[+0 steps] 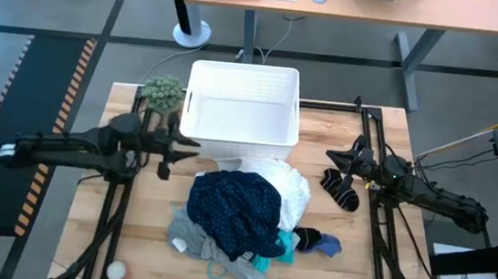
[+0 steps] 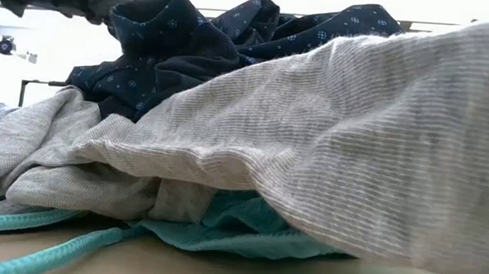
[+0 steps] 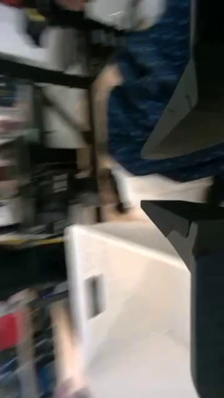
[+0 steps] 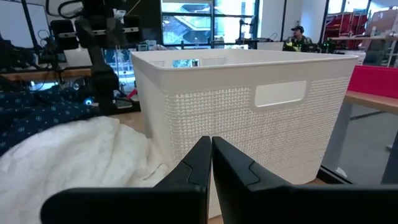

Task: Sort clothes
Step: Put the blue shirt into the white bin

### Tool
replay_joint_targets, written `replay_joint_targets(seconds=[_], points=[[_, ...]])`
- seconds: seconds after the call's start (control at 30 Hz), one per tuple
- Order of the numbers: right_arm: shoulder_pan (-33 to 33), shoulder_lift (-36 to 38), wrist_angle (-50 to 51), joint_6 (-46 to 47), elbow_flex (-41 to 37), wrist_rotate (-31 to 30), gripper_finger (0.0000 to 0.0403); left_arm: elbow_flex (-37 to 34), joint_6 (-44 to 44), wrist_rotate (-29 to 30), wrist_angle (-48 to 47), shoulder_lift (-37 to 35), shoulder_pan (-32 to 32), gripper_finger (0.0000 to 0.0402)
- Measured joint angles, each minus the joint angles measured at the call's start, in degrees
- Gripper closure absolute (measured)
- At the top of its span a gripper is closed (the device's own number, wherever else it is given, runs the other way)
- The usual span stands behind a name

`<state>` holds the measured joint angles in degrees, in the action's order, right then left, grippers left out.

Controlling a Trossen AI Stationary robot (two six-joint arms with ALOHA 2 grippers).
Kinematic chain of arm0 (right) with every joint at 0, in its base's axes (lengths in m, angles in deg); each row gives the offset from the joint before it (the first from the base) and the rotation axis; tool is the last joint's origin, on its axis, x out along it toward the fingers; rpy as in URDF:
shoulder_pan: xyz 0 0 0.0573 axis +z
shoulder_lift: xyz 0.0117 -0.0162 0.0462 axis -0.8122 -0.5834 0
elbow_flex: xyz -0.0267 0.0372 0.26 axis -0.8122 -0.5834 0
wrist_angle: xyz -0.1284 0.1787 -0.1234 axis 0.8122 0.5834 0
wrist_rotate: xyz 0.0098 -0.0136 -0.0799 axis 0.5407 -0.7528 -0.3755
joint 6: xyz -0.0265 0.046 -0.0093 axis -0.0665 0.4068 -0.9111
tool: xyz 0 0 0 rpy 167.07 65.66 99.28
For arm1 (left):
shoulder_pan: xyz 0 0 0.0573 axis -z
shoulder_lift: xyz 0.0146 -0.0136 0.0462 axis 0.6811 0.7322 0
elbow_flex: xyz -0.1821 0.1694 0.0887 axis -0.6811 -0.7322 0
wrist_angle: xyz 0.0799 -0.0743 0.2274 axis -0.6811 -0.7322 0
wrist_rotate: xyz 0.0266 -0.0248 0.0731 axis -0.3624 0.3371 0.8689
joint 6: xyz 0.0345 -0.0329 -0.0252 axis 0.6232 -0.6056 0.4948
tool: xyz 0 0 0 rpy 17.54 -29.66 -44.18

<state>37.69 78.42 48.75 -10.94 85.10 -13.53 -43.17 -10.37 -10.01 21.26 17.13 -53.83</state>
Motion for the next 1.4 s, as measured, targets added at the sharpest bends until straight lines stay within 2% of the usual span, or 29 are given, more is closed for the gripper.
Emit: replay_joint_targets(seconds=[0.2, 0.47, 0.7, 0.9, 1.03, 1.1, 1.17, 1.3, 1.4], points=[[0.0, 0.0, 0.03, 0.0, 0.0, -0.01, 0.0403, 9.28, 1.4, -0.07, -6.16, 12.65, 4.71, 0.0277], [-0.01, 0.0, 0.0, -0.02, -0.01, -0.01, 0.0403, 20.9, -3.57, -0.15, -15.88, 26.14, 10.83, 0.0258], [-0.01, 0.0, -0.03, -0.31, -0.02, -0.01, 0.0403, 29.13, -6.84, 1.93, -23.34, 37.25, 11.35, 0.0194], [0.0, 0.0, -0.01, -0.43, -0.01, 0.47, 0.0403, 31.87, -7.13, 2.55, -25.07, 44.97, 11.35, 0.0133], [0.0, 0.0, -0.01, -0.44, -0.01, 0.47, 0.0403, 33.54, -7.14, 1.21, -27.68, 48.44, 11.38, 0.0117], [0.0, 0.0, -0.01, -0.44, 0.0, 0.45, 0.0403, 34.81, -7.05, 2.71, -30.24, 49.76, 11.64, 0.0131], [-0.02, -0.02, -0.01, -0.44, 0.0, 0.47, 0.0403, 36.11, -5.97, 5.18, -32.04, 50.38, 12.37, 0.0163], [-0.02, 0.0, 0.41, 0.64, -0.02, 0.47, 0.0403, 39.16, -2.34, 9.87, -34.45, 50.44, 14.89, 0.0279], [0.0, 0.0, 0.44, 1.1, 0.0, 0.47, 0.0403, 42.81, -1.6, 10.88, -38.35, 50.42, 16.12, 0.0375]])
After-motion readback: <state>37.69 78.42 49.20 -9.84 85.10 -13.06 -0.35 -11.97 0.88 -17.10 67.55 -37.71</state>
